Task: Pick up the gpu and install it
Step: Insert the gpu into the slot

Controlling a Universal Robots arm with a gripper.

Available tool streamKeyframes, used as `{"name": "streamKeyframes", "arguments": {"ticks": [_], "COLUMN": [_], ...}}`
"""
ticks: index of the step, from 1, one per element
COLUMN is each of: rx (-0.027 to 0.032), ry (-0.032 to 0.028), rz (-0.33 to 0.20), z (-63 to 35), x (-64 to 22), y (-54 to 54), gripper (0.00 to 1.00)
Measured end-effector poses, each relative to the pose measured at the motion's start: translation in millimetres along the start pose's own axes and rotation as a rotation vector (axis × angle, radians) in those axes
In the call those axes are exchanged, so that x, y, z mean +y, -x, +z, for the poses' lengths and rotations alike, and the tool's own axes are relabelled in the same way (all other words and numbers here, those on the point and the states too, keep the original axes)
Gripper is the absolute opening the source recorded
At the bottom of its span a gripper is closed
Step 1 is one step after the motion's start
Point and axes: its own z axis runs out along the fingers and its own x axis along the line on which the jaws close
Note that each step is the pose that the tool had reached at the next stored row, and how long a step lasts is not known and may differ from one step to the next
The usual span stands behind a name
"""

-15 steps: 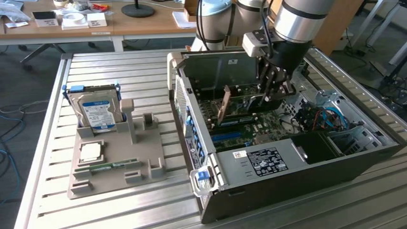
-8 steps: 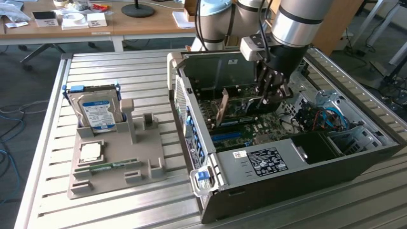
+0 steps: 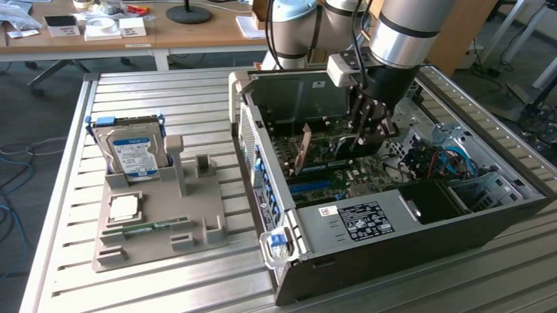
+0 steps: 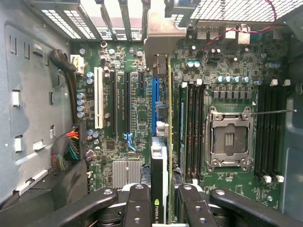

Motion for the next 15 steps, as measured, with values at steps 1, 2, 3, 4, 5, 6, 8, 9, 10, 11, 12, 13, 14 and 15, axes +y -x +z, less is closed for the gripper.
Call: {"name": "streamKeyframes", "arguments": {"ticks": [1, 2, 3, 4, 5, 6, 8, 9, 10, 11, 12, 13, 14, 15], "rx": [-0.0001, -0.0002, -0.0002, -0.0002, -0.0003, -0.0006, -0.0002, -0.0001, 0.0000, 0.0000, -0.0001, -0.0002, -0.0002, -0.0002], "ry": [0.0000, -0.0001, -0.0001, 0.0000, -0.0001, -0.0002, 0.0000, 0.0000, 0.0000, 0.0000, 0.0000, 0.0000, -0.0001, -0.0001], "rz": [0.000, 0.000, 0.000, 0.000, 0.000, 0.000, 0.000, 0.000, 0.000, 0.000, 0.000, 0.000, 0.000, 0.000], "z": [0.0, 0.1, 0.1, 0.1, 0.3, 1.1, 2.8, 5.6, 5.6, 5.6, 5.7, 5.7, 5.7, 5.7], "x": [0.0, 0.0, 0.0, 0.0, 0.0, 0.0, 0.0, 0.1, 0.2, 0.1, 0.2, 0.1, 0.2, 0.6], "y": [0.0, 0.0, 0.0, 0.0, 0.0, 0.0, -0.1, -0.3, -0.3, -0.3, -0.3, -0.3, -0.3, -0.3], "gripper": [0.27, 0.27, 0.27, 0.27, 0.27, 0.27, 0.27, 0.27, 0.27, 0.27, 0.27, 0.27, 0.27, 0.27]}}
